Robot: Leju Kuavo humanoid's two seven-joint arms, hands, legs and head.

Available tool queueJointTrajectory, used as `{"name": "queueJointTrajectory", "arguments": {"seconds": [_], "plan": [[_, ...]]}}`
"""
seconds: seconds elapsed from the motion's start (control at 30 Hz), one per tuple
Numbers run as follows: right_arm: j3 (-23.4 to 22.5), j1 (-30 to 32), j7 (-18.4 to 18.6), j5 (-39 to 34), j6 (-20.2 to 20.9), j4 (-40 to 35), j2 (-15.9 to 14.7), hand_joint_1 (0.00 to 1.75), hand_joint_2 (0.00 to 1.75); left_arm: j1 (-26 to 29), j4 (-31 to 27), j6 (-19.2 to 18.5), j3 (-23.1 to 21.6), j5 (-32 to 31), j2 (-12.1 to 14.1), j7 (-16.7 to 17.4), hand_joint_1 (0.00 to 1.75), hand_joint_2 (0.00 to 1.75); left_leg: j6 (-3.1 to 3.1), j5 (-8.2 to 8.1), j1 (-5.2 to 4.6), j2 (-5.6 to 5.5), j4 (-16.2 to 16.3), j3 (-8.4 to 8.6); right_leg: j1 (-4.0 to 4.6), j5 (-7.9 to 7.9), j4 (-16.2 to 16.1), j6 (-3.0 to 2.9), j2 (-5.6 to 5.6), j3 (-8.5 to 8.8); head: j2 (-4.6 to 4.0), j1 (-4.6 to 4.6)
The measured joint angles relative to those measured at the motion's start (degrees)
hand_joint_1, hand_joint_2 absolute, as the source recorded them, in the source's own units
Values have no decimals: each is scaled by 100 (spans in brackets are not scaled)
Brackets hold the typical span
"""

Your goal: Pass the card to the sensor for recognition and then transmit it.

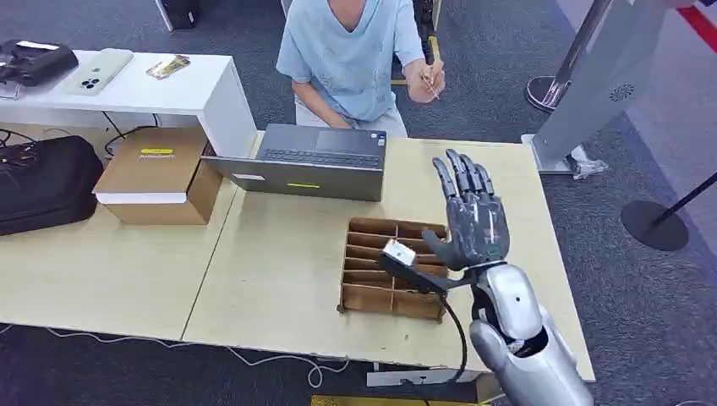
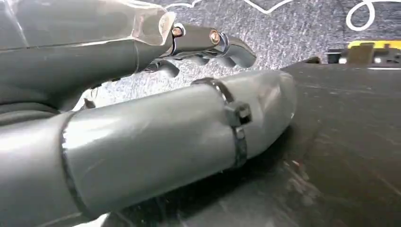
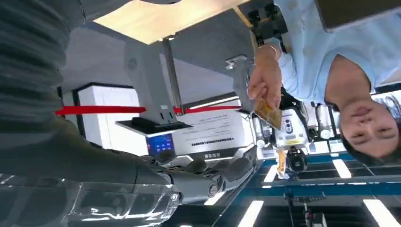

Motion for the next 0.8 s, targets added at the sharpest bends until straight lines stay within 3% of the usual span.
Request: {"name": "queueJointTrajectory", "arguments": {"seconds": [0.17,0.37,0.6,0.8], "plan": [[77,-722,-255,-475,179,609,225,0,175,-42,0,-105,-50,-41,-48,2,0,0,1,3,0,-1,1,0,0,2,1,-2,-1,0,0,-2],[-63,-1458,-1175,-2532,655,1352,502,0,175,-107,0,-170,-170,-155,-85,4,0,0,0,5,0,-5,2,-1,0,2,1,-2,-4,-1,0,-2],[-391,-2467,-1344,-3720,784,2601,691,0,175,-131,0,-186,-227,-205,-131,46,0,0,-1,5,0,-4,7,-1,0,7,1,3,-2,0,0,-2],[-586,-2990,-1211,-3884,605,3432,736,0,175,-140,0,-194,-267,-251,-170,63,0,0,-1,5,0,-5,9,-2,0,7,1,3,-3,-1,0,2]]}}
